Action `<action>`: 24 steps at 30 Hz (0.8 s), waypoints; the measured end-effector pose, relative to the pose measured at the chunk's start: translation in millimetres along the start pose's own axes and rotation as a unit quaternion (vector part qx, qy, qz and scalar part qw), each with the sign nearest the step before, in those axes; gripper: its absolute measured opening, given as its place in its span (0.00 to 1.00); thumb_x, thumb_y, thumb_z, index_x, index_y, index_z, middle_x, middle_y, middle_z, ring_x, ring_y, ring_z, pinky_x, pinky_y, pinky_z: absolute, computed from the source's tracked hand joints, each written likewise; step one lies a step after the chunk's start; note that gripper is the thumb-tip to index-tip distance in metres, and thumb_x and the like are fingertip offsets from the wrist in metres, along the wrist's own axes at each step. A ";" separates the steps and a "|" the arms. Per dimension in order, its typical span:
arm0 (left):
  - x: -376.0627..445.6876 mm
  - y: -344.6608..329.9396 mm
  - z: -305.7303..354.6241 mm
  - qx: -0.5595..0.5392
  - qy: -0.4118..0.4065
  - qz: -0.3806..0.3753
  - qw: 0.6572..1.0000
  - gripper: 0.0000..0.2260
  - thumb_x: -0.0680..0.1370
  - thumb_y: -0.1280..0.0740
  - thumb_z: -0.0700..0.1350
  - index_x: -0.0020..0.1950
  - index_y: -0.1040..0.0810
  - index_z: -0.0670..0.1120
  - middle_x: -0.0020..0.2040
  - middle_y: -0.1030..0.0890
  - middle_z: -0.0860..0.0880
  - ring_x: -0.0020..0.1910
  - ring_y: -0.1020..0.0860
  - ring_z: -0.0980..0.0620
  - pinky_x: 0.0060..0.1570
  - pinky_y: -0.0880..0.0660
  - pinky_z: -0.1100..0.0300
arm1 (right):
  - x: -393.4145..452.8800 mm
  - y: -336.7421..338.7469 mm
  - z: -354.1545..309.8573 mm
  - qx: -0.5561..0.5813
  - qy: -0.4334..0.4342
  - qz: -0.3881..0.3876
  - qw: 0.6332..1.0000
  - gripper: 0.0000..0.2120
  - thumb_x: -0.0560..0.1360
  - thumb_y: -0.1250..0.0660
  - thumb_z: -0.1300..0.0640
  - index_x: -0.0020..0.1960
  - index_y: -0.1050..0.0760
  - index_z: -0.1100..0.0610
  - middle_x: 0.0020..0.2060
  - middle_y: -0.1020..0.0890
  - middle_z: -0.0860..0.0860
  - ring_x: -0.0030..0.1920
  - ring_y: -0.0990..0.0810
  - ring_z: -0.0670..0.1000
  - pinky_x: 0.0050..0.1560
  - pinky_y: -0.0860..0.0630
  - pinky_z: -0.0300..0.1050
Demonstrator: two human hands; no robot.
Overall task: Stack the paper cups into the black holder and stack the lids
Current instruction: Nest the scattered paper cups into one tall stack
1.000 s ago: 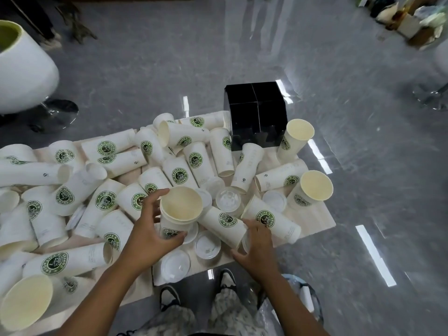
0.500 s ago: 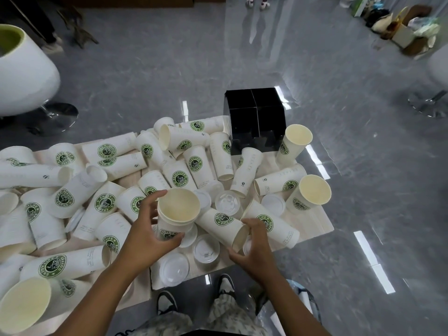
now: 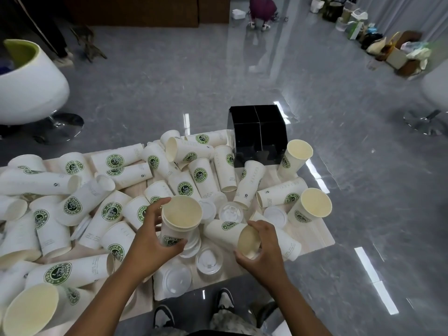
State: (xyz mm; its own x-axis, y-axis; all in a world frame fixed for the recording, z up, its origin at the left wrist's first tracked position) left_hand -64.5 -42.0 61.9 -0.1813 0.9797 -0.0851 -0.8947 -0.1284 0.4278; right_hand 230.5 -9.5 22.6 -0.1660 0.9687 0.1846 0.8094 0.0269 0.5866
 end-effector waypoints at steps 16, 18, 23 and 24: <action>7.7 -10.8 8.7 -0.018 -0.038 -0.013 0.999 0.44 0.61 0.17 0.48 0.68 0.36 0.72 0.62 0.27 0.70 0.61 0.24 0.62 0.55 0.26 0.64 | -2.1 36.2 -16.7 -0.028 0.009 0.022 0.999 0.36 0.65 0.20 0.45 0.69 0.30 0.44 0.65 0.30 0.39 0.67 0.29 0.47 0.60 0.21 0.55; 8.2 -9.9 9.8 -0.016 -0.042 -0.009 0.999 0.43 0.60 0.19 0.51 0.68 0.36 0.72 0.63 0.26 0.68 0.61 0.23 0.61 0.55 0.25 0.63 | 2.1 38.7 -20.2 -0.022 0.013 0.028 0.999 0.35 0.65 0.20 0.45 0.69 0.29 0.45 0.65 0.30 0.39 0.67 0.28 0.48 0.59 0.21 0.57; 16.2 -0.1 9.5 -0.004 -0.054 0.000 0.999 0.47 0.65 0.15 0.42 0.69 0.37 0.74 0.67 0.25 0.59 0.62 0.23 0.56 0.57 0.25 0.61 | 34.1 57.3 -51.0 0.001 0.042 0.041 0.998 0.35 0.65 0.20 0.47 0.69 0.28 0.46 0.66 0.27 0.41 0.68 0.27 0.49 0.61 0.22 0.57; 19.2 3.5 10.5 -0.002 -0.055 0.003 0.999 0.47 0.65 0.15 0.42 0.69 0.37 0.73 0.67 0.24 0.58 0.62 0.22 0.55 0.57 0.25 0.60 | 43.9 62.8 -61.4 0.007 0.054 0.042 0.998 0.35 0.66 0.19 0.48 0.70 0.28 0.46 0.66 0.27 0.41 0.68 0.27 0.49 0.61 0.22 0.58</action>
State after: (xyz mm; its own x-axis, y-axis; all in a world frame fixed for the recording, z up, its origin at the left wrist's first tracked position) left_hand -66.9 -22.1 71.2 -0.1410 0.9899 0.0162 -0.8955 -0.1345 0.4243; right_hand 239.4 19.6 115.9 -0.1567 0.9354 0.3170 0.8310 -0.0486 0.5542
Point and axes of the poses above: each hand's wrist, its own x-axis towards the middle knuckle, its own y-axis out of the back of the hand, z = x × y, the point moved 8 cm from there along x, towards the middle knuckle
